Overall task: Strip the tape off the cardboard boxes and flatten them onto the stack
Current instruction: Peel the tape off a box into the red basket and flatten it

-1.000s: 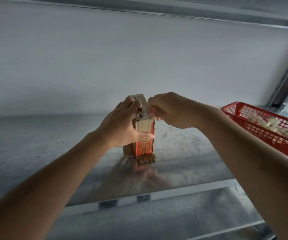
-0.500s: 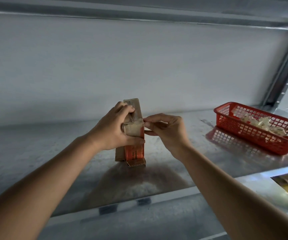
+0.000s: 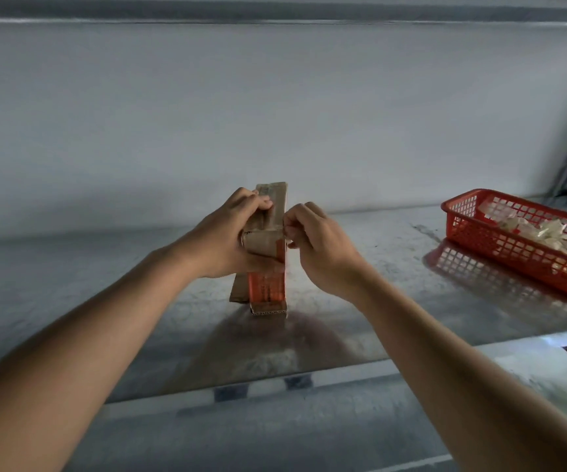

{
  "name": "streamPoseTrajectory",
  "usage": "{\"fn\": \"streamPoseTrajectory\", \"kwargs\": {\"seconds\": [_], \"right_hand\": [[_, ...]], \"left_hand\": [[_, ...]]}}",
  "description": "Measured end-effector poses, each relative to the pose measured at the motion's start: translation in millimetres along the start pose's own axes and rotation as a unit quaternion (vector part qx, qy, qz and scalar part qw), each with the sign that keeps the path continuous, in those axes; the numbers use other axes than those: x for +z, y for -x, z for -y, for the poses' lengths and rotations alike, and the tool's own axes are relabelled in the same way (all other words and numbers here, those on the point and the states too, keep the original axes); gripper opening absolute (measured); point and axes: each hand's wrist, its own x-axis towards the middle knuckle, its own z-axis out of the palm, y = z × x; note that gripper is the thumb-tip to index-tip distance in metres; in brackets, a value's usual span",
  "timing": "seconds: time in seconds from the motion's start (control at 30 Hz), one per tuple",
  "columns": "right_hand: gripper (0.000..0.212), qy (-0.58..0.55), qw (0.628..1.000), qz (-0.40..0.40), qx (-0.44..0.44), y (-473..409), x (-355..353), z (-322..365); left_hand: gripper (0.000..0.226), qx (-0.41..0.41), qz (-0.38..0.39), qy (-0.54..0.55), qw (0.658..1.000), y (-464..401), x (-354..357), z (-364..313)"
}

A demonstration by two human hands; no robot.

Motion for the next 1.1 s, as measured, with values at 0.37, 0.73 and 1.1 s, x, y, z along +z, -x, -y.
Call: {"fn": "streamPoseTrajectory", "kwargs": {"seconds": [0.37, 0.73, 1.1], "right_hand": [[0.020, -0.194, 0.967, 0.014, 0.168, 1.7, -24.7, 12.4], [0.009, 0.048, 0.990, 0.038, 0.130, -6.9, -53.7, 43.5], [0.019, -0.010, 0.988, -0.101, 0.114, 6.2, -36.3, 7.5]], "left_hand": [[0.112, -0.012, -0.005, -0.034, 0.999, 1.3, 0.9, -6.1], [0.096, -0.077, -0.069, -0.208, 0.973, -5.7, 24.0, -31.1], [0.088, 0.021, 0.033, -0.201, 0.979, -12.5, -9.0, -22.7]]}}
